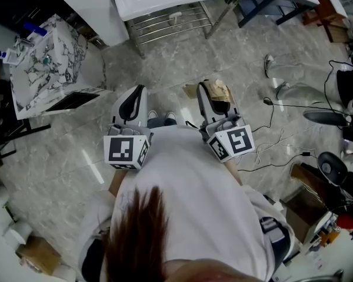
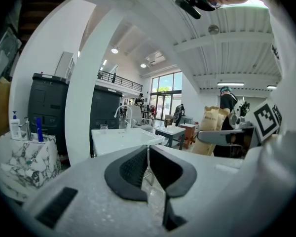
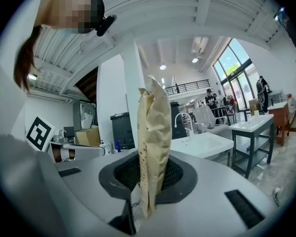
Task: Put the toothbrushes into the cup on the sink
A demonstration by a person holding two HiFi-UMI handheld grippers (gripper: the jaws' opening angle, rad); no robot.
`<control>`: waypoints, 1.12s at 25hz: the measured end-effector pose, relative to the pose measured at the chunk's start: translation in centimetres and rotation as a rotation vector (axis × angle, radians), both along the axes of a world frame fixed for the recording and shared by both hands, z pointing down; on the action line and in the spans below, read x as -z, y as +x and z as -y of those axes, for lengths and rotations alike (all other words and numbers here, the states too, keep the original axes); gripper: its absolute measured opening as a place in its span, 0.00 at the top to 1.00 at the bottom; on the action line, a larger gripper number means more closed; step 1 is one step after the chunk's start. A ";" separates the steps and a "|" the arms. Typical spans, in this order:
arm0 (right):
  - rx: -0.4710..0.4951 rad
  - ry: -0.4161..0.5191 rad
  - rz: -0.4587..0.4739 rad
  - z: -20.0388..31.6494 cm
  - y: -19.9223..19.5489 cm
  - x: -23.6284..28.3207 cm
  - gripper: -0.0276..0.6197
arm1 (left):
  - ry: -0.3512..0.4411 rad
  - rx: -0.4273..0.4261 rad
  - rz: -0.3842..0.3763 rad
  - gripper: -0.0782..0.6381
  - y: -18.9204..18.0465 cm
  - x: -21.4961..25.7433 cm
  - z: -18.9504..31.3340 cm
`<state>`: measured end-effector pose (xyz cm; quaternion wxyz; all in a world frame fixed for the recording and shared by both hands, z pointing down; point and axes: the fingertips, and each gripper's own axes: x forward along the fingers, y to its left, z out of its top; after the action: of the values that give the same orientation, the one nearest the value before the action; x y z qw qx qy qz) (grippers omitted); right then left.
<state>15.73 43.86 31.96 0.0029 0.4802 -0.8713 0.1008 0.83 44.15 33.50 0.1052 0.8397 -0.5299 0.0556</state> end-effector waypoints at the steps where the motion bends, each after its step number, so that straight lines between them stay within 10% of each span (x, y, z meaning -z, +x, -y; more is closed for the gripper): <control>1: -0.001 0.000 -0.002 -0.1 0.3 -0.2 0.87 | -0.001 0.005 -0.003 0.86 0.2 -0.2 -0.2; 16: 0.007 -0.053 0.001 0.5 2.4 -2.0 0.87 | -0.040 0.030 -0.011 0.86 1.8 -1.9 0.1; 28: 0.002 -0.060 -0.014 9.6 -1.2 -1.1 0.87 | -0.040 0.021 -0.029 0.86 -1.6 -1.3 9.5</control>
<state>14.53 34.23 33.07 0.0236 0.4798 -0.8683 0.1233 -0.82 34.64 34.81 0.1302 0.8325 -0.5359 0.0532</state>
